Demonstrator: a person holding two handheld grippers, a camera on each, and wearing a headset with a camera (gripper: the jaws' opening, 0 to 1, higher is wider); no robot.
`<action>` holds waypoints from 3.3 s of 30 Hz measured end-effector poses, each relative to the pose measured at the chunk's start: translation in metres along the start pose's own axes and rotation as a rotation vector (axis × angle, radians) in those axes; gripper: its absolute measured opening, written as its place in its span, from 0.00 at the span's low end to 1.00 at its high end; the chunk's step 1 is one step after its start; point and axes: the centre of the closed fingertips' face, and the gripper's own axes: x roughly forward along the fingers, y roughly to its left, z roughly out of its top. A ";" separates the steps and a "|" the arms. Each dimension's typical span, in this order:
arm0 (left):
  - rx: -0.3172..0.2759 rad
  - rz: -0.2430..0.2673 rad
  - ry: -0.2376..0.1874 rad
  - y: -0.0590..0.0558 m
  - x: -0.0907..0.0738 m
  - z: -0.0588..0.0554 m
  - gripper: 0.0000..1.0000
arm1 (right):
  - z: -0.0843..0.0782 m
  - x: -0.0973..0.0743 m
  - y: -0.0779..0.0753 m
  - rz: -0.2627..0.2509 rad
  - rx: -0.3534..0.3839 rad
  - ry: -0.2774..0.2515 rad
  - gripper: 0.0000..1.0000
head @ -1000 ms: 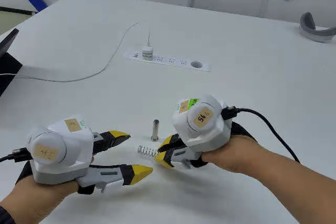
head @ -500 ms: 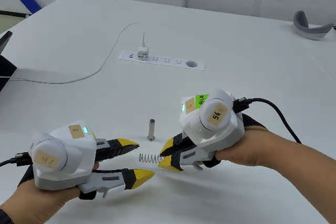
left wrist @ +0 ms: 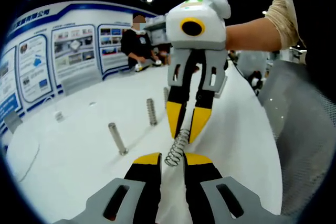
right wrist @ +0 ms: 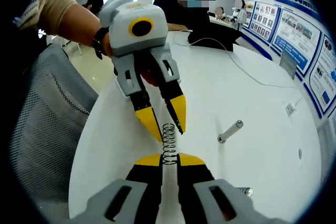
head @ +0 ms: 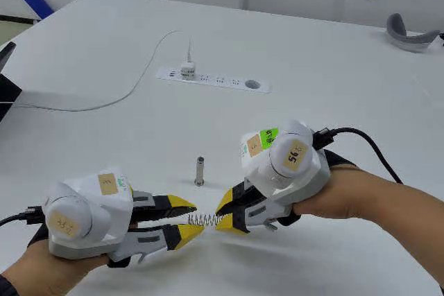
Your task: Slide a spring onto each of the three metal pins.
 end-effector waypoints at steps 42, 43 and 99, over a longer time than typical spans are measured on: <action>-0.012 -0.026 -0.006 -0.007 0.012 0.004 0.11 | 0.049 -0.017 -0.001 -0.010 0.015 -0.134 0.11; -0.017 -0.027 -0.007 -0.007 0.012 0.004 0.11 | 0.049 -0.017 -0.001 -0.011 0.017 -0.134 0.11; -0.086 0.048 -0.053 0.013 0.003 0.011 0.24 | 0.055 -0.021 -0.016 -0.080 0.094 -0.210 0.12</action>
